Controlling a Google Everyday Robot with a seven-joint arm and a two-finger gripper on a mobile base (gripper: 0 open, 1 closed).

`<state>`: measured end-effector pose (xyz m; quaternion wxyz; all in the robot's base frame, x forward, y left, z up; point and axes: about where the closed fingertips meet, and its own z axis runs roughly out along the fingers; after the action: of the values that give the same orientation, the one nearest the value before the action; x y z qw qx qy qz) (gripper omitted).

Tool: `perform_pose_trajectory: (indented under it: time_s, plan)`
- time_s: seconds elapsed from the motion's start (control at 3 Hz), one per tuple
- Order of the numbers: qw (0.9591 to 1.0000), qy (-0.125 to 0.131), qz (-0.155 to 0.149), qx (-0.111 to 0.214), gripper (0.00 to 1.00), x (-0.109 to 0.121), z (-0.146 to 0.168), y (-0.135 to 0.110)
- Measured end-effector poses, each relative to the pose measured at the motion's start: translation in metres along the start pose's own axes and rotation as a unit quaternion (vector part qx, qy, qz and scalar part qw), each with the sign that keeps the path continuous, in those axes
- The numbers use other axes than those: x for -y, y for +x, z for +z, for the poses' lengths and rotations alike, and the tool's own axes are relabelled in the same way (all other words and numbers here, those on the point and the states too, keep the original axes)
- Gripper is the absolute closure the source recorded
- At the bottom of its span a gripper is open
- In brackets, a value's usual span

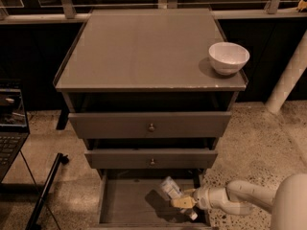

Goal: Place blue plastic bottle into bottom drawer

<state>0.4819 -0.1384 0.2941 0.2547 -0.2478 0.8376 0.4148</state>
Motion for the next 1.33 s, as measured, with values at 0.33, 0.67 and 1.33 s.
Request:
perform_pose_trajectory:
  time_s: [0.33,0.67,1.33]
  plan:
    - [0.9993,-0.005,0.037,0.01,1.0,0.048,0.015,0.016]
    - [0.9978,-0.011,0.066,-0.002,1.0,0.084,0.035,0.022]
    - [0.9955,-0.013,0.091,-0.025,0.82,0.119,0.054,0.024]
